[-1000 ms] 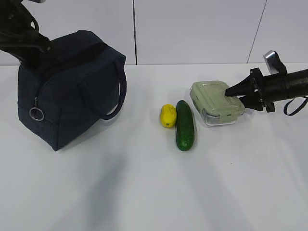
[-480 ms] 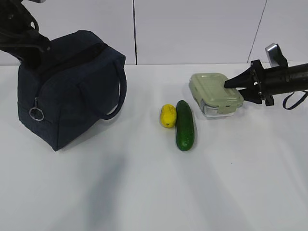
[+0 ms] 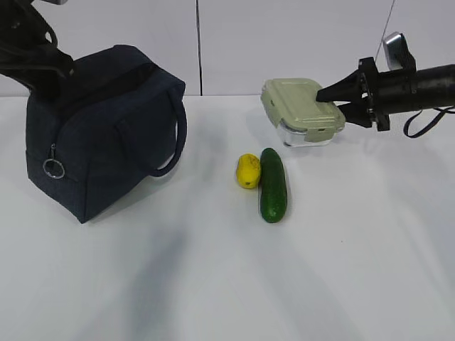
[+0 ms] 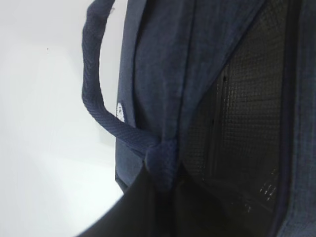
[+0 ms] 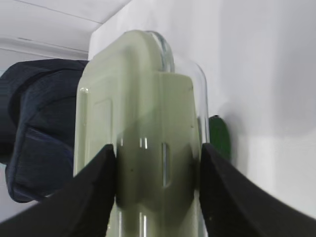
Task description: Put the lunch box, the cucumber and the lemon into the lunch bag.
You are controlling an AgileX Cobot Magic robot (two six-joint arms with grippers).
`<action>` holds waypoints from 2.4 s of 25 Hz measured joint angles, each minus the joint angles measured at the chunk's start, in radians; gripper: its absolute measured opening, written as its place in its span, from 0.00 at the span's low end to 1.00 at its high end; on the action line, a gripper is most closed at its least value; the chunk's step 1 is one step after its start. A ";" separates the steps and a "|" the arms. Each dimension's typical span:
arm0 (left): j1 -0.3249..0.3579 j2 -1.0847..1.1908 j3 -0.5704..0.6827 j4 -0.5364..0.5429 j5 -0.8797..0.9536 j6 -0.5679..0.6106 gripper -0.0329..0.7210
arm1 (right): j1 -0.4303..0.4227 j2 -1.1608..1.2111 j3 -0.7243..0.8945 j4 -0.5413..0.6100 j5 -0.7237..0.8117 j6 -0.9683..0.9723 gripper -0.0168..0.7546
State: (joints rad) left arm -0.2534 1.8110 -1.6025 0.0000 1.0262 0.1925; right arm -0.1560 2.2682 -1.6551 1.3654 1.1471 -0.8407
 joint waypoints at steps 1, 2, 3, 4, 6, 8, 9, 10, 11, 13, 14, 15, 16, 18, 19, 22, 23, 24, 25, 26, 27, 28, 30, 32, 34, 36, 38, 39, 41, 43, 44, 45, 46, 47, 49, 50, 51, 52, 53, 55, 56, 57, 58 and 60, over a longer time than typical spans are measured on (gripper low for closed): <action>0.000 0.000 0.000 0.000 0.000 0.000 0.04 | 0.010 -0.003 -0.005 0.000 0.000 0.003 0.53; 0.000 0.000 0.000 0.000 0.000 0.000 0.04 | 0.022 -0.008 -0.010 0.002 0.000 0.007 0.53; 0.000 0.000 0.000 0.000 0.000 0.000 0.04 | 0.032 -0.012 -0.014 0.006 0.000 0.010 0.53; 0.000 0.000 0.000 0.000 0.000 0.000 0.04 | 0.045 -0.016 -0.018 0.011 0.000 0.015 0.53; 0.000 0.000 0.000 0.000 0.000 0.000 0.04 | 0.074 -0.020 -0.033 0.026 0.000 0.024 0.53; 0.000 0.000 0.000 0.000 0.000 0.000 0.04 | 0.100 -0.023 -0.052 0.036 0.002 0.037 0.53; 0.000 0.000 0.000 0.000 0.000 0.000 0.04 | 0.114 -0.023 -0.061 0.040 0.002 0.042 0.53; 0.000 0.000 0.000 0.000 0.000 0.000 0.04 | 0.126 -0.023 -0.070 0.043 0.004 0.046 0.53; 0.000 0.000 0.000 0.000 0.000 0.000 0.04 | 0.139 -0.023 -0.079 0.045 0.004 0.051 0.53; 0.000 0.000 0.000 0.000 0.000 0.000 0.04 | 0.162 -0.023 -0.091 0.066 0.006 0.057 0.53; 0.000 0.000 0.000 0.000 0.000 0.000 0.04 | 0.173 -0.023 -0.095 0.082 0.008 0.059 0.53; 0.000 0.000 0.000 0.000 0.000 0.000 0.04 | 0.183 -0.023 -0.095 0.093 0.008 0.061 0.53; 0.000 0.000 0.000 0.000 0.000 0.000 0.04 | 0.192 -0.023 -0.096 0.104 0.009 0.065 0.53; 0.000 0.000 0.000 0.000 0.000 0.000 0.04 | 0.207 -0.023 -0.096 0.118 0.010 0.069 0.53; 0.000 0.000 0.000 0.000 0.000 0.000 0.04 | 0.215 -0.023 -0.096 0.122 0.010 0.071 0.53; 0.000 0.000 0.000 0.000 0.000 0.000 0.04 | 0.240 -0.023 -0.096 0.143 0.010 0.073 0.53; 0.000 0.000 0.000 0.000 0.000 0.000 0.04 | 0.247 -0.023 -0.096 0.153 0.010 0.073 0.53; 0.000 0.000 0.000 0.000 0.000 0.000 0.04 | 0.251 -0.023 -0.096 0.163 0.010 0.073 0.53; 0.000 0.000 0.000 0.000 0.000 0.000 0.04 | 0.258 -0.023 -0.096 0.169 0.010 0.073 0.53; 0.000 0.000 0.000 0.000 0.000 0.000 0.04 | 0.262 -0.023 -0.096 0.171 0.010 0.073 0.53; 0.000 0.000 0.000 -0.005 0.000 0.000 0.04 | 0.266 -0.023 -0.096 0.176 0.010 0.073 0.53; -0.003 0.000 0.000 -0.005 0.000 0.000 0.04 | 0.271 -0.023 -0.096 0.176 0.010 0.073 0.53; -0.006 0.000 0.000 -0.005 0.000 0.000 0.04 | 0.280 -0.023 -0.096 0.183 0.010 0.073 0.53; -0.013 0.000 0.000 -0.008 0.000 0.000 0.04 | 0.288 -0.023 -0.096 0.192 0.010 0.074 0.53; -0.020 0.000 0.000 -0.009 0.000 0.000 0.04 | 0.297 -0.023 -0.096 0.196 0.010 0.074 0.53; -0.029 0.000 0.000 -0.013 0.000 0.000 0.04 | 0.305 -0.023 -0.096 0.198 0.010 0.074 0.53; -0.040 0.000 0.000 -0.021 0.000 0.000 0.04 | 0.308 -0.023 -0.096 0.198 0.010 0.075 0.53; -0.045 0.000 0.000 -0.025 0.000 0.000 0.04 | 0.310 -0.023 -0.096 0.200 0.010 0.075 0.53; -0.057 0.000 0.000 -0.031 0.000 0.000 0.04 | 0.310 -0.023 -0.096 0.203 0.010 0.075 0.53; -0.066 0.000 0.000 -0.037 0.000 0.000 0.04 | 0.310 -0.023 -0.096 0.205 0.010 0.075 0.53; -0.068 0.000 0.000 -0.039 0.000 0.000 0.04 | 0.310 -0.023 -0.096 0.205 0.010 0.075 0.53; -0.072 0.000 0.000 -0.041 0.000 0.000 0.04 | 0.310 -0.023 -0.096 0.205 0.010 0.075 0.53; -0.072 0.000 0.000 -0.043 0.000 -0.001 0.04 | 0.310 -0.023 -0.096 0.205 0.010 0.075 0.53; -0.074 0.000 0.000 -0.048 0.000 -0.002 0.04 | 0.310 -0.023 -0.096 0.203 0.010 0.075 0.53; -0.074 0.000 0.000 -0.062 0.000 -0.002 0.04 | 0.310 -0.023 -0.096 0.195 0.010 0.075 0.53; -0.074 0.000 0.000 -0.070 0.000 -0.002 0.04 | 0.310 -0.023 -0.096 0.188 0.010 0.075 0.53; -0.074 0.000 0.000 -0.074 0.000 -0.002 0.04 | 0.310 -0.023 -0.096 0.183 0.011 0.075 0.53; -0.074 0.000 0.000 -0.080 -0.002 -0.002 0.04 | 0.310 -0.023 -0.096 0.179 0.011 0.075 0.53; -0.074 0.000 0.000 -0.085 -0.002 -0.002 0.04 | 0.310 -0.023 -0.096 0.177 0.013 0.075 0.53; -0.074 0.000 0.000 -0.092 -0.002 -0.002 0.04 | 0.310 -0.023 -0.096 0.173 0.013 0.075 0.53; -0.074 0.000 0.000 -0.097 -0.004 -0.002 0.04 | 0.310 -0.018 -0.097 0.173 0.015 0.075 0.53; -0.074 0.000 0.000 -0.105 -0.004 -0.002 0.04 | 0.310 -0.014 -0.097 0.173 0.016 0.075 0.53; -0.074 0.000 0.000 -0.111 -0.005 -0.002 0.04 | 0.310 -0.007 -0.097 0.172 0.016 0.075 0.53; -0.074 0.000 0.000 -0.123 -0.007 -0.002 0.04 | 0.310 0.009 -0.097 0.168 0.016 0.075 0.53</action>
State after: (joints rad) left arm -0.3271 1.8110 -1.6025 -0.1226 1.0193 0.1902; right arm 0.1537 2.2769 -1.7526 1.5335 1.1628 -0.7654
